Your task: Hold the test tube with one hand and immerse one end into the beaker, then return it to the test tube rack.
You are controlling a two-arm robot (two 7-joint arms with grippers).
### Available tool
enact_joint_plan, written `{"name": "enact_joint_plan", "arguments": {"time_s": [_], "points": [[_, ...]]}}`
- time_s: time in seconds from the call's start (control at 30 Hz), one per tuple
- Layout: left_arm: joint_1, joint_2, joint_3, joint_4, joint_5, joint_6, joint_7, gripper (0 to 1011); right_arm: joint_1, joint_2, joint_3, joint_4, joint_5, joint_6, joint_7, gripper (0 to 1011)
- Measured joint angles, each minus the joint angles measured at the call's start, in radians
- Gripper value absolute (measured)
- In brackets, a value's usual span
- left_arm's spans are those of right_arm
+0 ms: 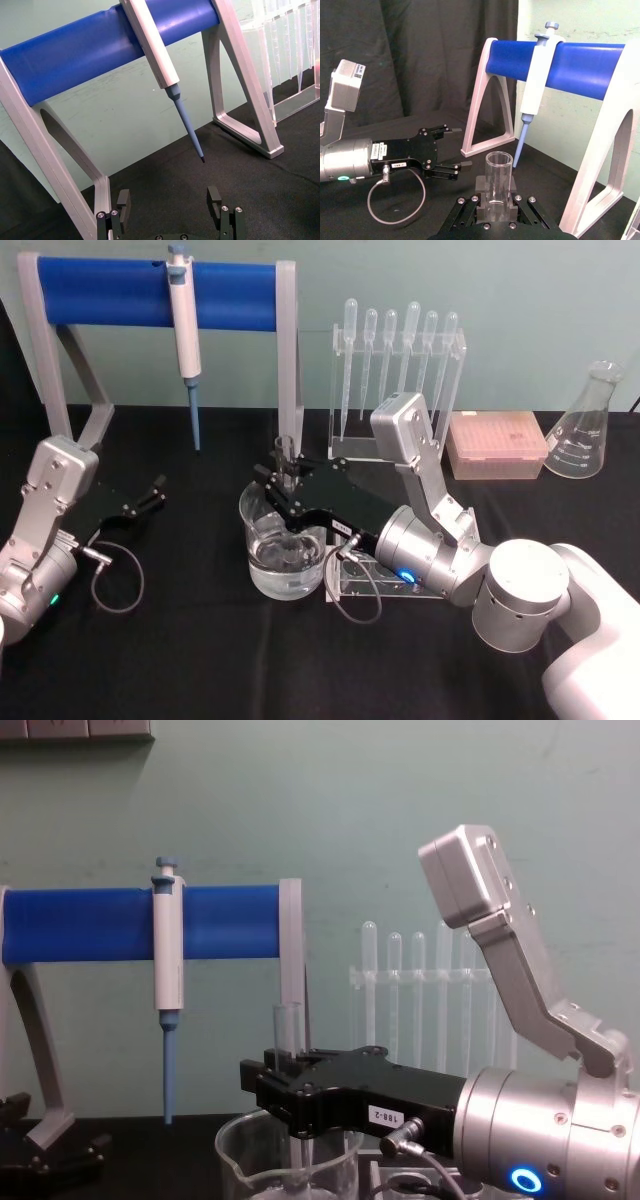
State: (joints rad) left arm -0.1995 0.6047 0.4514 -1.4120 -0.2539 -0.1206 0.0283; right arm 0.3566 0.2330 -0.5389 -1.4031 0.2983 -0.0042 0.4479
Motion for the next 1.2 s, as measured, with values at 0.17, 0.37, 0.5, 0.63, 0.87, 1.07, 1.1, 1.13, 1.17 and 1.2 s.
{"name": "enact_joint_plan", "arguments": {"time_s": [0.17, 0.37, 0.5, 0.63, 0.87, 1.07, 1.1, 1.13, 1.17, 1.2], "points": [[0.000, 0.000, 0.000, 0.000, 0.000, 0.000, 0.000, 1000, 0.000, 0.000, 0.000, 0.000, 0.000, 0.000, 0.000, 224], [0.000, 0.000, 0.000, 0.000, 0.000, 0.000, 0.000, 1000, 0.000, 0.000, 0.000, 0.000, 0.000, 0.000, 0.000, 223], [0.000, 0.000, 0.000, 0.000, 0.000, 0.000, 0.000, 1000, 0.000, 0.000, 0.000, 0.000, 0.000, 0.000, 0.000, 224], [0.000, 0.000, 0.000, 0.000, 0.000, 0.000, 0.000, 1000, 0.000, 0.000, 0.000, 0.000, 0.000, 0.000, 0.000, 224], [0.000, 0.000, 0.000, 0.000, 0.000, 0.000, 0.000, 1000, 0.000, 0.000, 0.000, 0.000, 0.000, 0.000, 0.000, 224], [0.000, 0.000, 0.000, 0.000, 0.000, 0.000, 0.000, 1000, 0.000, 0.000, 0.000, 0.000, 0.000, 0.000, 0.000, 224], [0.000, 0.000, 0.000, 0.000, 0.000, 0.000, 0.000, 1000, 0.000, 0.000, 0.000, 0.000, 0.000, 0.000, 0.000, 224], [0.000, 0.000, 0.000, 0.000, 0.000, 0.000, 0.000, 1000, 0.000, 0.000, 0.000, 0.000, 0.000, 0.000, 0.000, 224], [0.000, 0.000, 0.000, 0.000, 0.000, 0.000, 0.000, 1000, 0.000, 0.000, 0.000, 0.000, 0.000, 0.000, 0.000, 224], [0.000, 0.000, 0.000, 0.000, 0.000, 0.000, 0.000, 1000, 0.000, 0.000, 0.000, 0.000, 0.000, 0.000, 0.000, 224]]}}
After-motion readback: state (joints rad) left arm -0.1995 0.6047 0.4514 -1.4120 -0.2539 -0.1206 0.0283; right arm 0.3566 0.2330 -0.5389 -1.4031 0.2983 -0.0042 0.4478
